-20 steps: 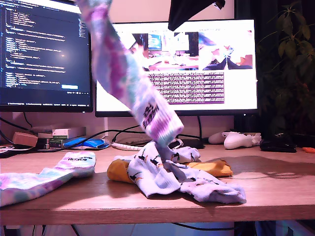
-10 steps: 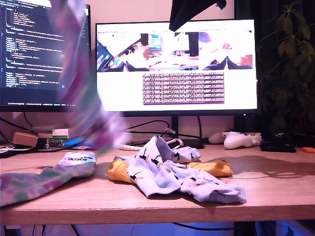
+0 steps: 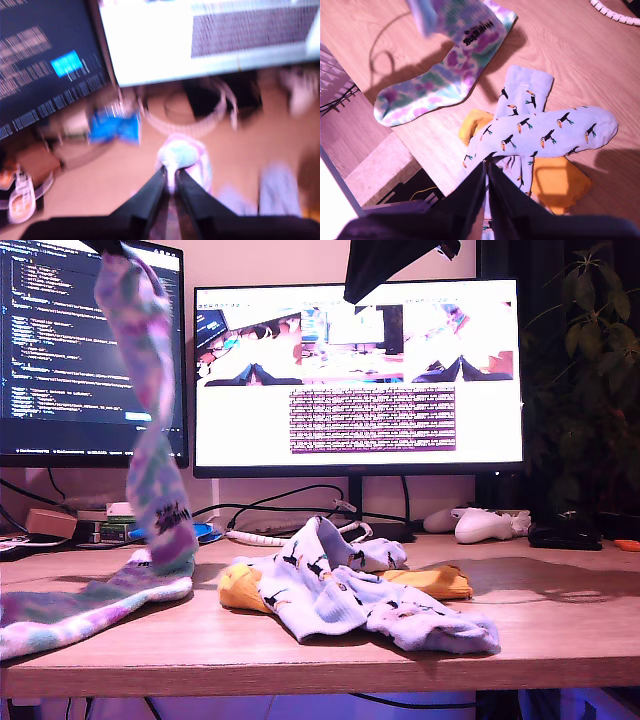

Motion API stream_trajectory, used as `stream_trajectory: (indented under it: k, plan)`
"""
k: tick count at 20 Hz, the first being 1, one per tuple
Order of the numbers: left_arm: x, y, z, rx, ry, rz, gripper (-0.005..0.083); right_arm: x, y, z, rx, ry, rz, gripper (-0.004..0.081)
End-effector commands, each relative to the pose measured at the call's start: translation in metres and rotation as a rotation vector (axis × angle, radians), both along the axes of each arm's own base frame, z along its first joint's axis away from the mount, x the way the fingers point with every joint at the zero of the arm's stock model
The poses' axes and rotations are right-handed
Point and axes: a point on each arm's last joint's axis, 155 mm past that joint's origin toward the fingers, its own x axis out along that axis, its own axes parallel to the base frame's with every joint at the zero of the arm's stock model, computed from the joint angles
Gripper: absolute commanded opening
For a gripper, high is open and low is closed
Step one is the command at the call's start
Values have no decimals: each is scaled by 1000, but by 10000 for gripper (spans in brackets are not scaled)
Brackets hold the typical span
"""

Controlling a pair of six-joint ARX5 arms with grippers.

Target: Pair up the socks based on colour and pattern, by placing them on top of one another

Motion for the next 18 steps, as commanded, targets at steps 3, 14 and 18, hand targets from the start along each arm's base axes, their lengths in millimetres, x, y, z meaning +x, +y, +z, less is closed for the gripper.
stream_trajectory:
  k: [3, 14, 18]
  plan:
    - [35, -11, -15, -125, 17, 23, -21, -1, 0, 9, 13, -22, 4, -10]
    - [76, -27, 23, -645, -42, 80, -21, -4, -1, 7, 5, -9, 4, -10]
    - [84, -16, 29, -677, -87, 147, -21, -4, -1, 7, 5, -9, 4, -10]
